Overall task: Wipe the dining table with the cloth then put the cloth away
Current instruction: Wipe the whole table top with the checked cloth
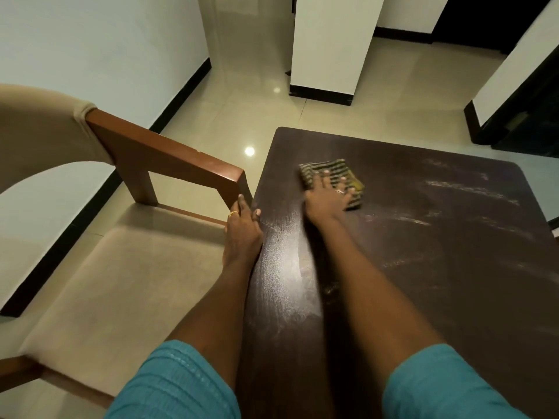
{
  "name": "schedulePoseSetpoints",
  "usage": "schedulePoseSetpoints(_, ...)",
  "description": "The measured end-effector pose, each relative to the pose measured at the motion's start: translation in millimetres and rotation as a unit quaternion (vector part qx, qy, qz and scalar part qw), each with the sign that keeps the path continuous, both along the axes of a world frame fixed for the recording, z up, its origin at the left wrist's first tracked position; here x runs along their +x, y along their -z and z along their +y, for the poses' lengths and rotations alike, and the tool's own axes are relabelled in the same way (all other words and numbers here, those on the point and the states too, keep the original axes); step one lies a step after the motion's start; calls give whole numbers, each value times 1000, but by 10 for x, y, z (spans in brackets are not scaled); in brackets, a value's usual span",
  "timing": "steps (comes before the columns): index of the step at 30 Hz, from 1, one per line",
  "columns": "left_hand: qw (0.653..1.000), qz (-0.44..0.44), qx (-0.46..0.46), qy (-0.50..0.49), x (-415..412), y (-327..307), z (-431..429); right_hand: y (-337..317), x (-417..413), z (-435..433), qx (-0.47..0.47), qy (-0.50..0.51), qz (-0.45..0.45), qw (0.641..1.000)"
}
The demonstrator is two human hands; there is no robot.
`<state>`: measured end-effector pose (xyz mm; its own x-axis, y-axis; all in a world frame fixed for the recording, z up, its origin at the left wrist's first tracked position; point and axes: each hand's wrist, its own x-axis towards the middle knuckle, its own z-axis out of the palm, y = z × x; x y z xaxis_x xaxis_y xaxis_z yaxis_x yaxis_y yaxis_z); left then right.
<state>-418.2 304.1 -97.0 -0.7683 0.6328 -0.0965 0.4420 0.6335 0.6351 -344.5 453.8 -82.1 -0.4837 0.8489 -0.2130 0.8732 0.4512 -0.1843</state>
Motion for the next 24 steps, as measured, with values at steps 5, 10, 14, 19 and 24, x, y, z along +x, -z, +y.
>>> schedulePoseSetpoints(5,999,-8,27,-14,24,-45,-39,-32,-206,-666,-4,-175,-3,985)
schedulePoseSetpoints(10,1000,12,15,-6,61,-87,-91,-58,339,-472,0,-138,-3,990)
schedulePoseSetpoints(14,1000,20,9,7,118,-96,-216,-73,1043,-80,18,-26,-13,999)
schedulePoseSetpoints(19,1000,12,-4,17,248,-191,-497,-126,1763,136,8,104,-22,994)
schedulePoseSetpoints(24,1000,6,24,-9,366,-219,-829,-171,1590,-156,-24,157,-12,987)
